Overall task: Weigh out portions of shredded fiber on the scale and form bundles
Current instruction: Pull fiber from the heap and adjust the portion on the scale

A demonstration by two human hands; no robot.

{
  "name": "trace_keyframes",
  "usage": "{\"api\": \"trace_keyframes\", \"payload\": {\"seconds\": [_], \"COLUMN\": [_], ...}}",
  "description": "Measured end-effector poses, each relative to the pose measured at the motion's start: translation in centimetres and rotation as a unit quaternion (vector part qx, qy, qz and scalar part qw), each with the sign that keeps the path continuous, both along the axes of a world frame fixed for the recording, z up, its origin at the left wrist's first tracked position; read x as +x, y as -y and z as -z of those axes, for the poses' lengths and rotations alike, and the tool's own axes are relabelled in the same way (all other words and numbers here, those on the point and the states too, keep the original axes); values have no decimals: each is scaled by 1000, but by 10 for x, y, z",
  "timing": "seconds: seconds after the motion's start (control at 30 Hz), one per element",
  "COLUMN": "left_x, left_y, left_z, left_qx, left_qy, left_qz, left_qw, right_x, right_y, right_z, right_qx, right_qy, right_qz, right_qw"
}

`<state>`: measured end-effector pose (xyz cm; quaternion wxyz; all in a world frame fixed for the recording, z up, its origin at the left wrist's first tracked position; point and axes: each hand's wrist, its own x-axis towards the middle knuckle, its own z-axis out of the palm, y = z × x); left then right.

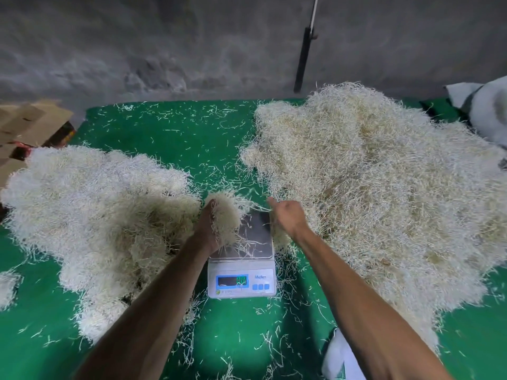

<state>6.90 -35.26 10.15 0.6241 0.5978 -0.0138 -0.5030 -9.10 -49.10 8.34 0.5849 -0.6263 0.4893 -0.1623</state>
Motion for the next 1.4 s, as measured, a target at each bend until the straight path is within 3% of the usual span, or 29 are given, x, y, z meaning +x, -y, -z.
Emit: {"api": "trace_keyframes", "payload": {"seconds": [0.1, 0.17, 0.2, 0.23, 0.27, 0.3, 0.33, 0.37, 0.4, 0.47, 0.53, 0.67, 0.73, 0.87, 1.03, 1.23, 1.4], "left_x": [11, 8, 4, -1, -6, -10, -13, -16, -18, -19, -18, -3, 6, 6, 9, 6, 3], "left_y": [-13, -14, -11, -7, -4, 0, 3, 5, 6, 5, 3, -12, -30, -50, -75, -102, -120], "left_z": [2, 4, 4, 4, 4, 4, 3, 2, 2, 5, 11, 22, 25, 30, 36, 28, 29], "left_qx": [18, 34, 41, 41, 38, 27, 8, -23, -58, -105, -41, 119, 151, 175, 174, 133, 112], "left_qy": [10, 19, 24, 30, 38, 46, 47, 33, 16, -8, 18, 125, 146, 106, 217, 89, 36], "left_qz": [-27, -14, -5, 2, 12, 19, 20, 20, 26, 49, 53, -33, -31, 4, 24, 5, 2], "left_qw": [999, 999, 999, 999, 998, 998, 999, 999, 998, 993, 998, 984, 977, 979, 960, 987, 993], "right_x": [-24, -32, -33, -33, -33, -31, -28, -23, -17, -2, 12, 25, 24, 15, -5, -22, -24], "right_y": [32, 45, 48, 47, 44, 41, 35, 28, 19, -2, -25, -33, -30, -42, -55, -76, -97], "right_z": [1, 1, 2, 1, 1, -3, -8, -12, -15, -17, -15, 1, 8, 20, 19, 19, 18], "right_qx": [58, -1, -64, -142, -216, -276, -330, -359, -342, -179, -84, -5, 2, -24, -169, -151, -137], "right_qy": [37, -13, -100, -213, -324, -393, -401, -358, -279, -122, -78, 16, 21, -18, -166, -160, -143], "right_qz": [163, 120, 61, -14, -76, -104, -110, -119, -138, -217, -250, -61, -1, -56, -21, -7, -2], "right_qw": [984, 993, 991, 967, 918, 871, 848, 854, 886, 952, 961, 998, 1000, 998, 971, 975, 980]}}
